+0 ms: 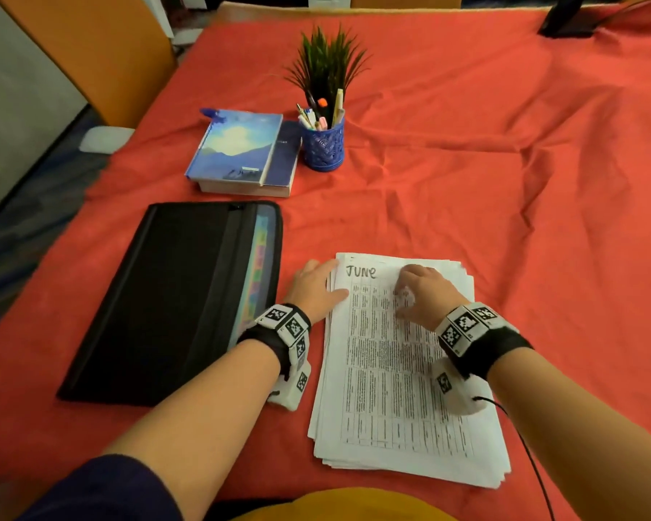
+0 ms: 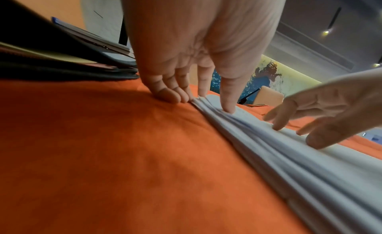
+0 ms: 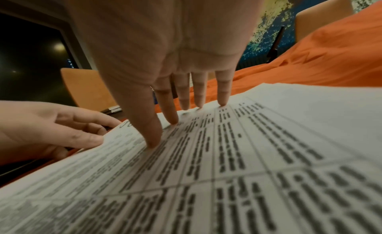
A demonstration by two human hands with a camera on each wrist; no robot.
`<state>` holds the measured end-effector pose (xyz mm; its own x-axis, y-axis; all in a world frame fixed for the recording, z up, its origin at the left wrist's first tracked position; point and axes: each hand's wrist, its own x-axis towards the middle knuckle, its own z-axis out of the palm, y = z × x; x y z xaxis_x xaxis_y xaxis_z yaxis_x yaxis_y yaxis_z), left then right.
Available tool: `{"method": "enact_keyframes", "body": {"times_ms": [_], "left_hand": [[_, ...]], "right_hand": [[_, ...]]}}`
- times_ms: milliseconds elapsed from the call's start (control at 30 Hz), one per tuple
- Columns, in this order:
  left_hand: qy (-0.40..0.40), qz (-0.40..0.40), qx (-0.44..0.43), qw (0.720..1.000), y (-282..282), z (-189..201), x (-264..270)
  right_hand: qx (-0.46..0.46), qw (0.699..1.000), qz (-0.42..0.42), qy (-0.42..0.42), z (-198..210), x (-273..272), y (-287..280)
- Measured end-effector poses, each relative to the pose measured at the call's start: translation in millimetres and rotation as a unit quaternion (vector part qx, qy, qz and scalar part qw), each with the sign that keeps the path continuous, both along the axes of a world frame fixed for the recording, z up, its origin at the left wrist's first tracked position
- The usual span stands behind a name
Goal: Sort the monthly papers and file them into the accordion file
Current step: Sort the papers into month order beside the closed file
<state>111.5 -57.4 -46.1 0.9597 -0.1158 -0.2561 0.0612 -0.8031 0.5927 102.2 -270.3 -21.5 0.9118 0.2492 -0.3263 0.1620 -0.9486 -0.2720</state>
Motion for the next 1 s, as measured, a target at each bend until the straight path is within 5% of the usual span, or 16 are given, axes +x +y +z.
{"method": "enact_keyframes", "body": {"times_ms": [267, 433, 567, 833, 1000], "left_hand": [[-0.034, 0.042, -0.102, 0.993, -1, 1, 1], [-0.068, 0.042, -0.169, 0.982, -4, 4, -1], [-0.017, 0.024, -0.222, 0.975, -3, 7, -3], [0.126, 0.124, -0.271, 0.946, -1, 15, 7], [0.103, 0.108, -0.236, 0.96, -1, 11, 13]], "right_hand": [[-0.015, 1.0, 0.008, 0.013, -4, 12, 8], [0.009, 0.995, 0.008, -0.104, 1, 14, 7], [0.103, 0.984, 0.007, -0.149, 3, 21, 5], [0.183, 0.937, 0.083, -0.287, -1, 2, -1], [0.173, 0.946, 0.15, -0.23, -2, -17, -5]]}}
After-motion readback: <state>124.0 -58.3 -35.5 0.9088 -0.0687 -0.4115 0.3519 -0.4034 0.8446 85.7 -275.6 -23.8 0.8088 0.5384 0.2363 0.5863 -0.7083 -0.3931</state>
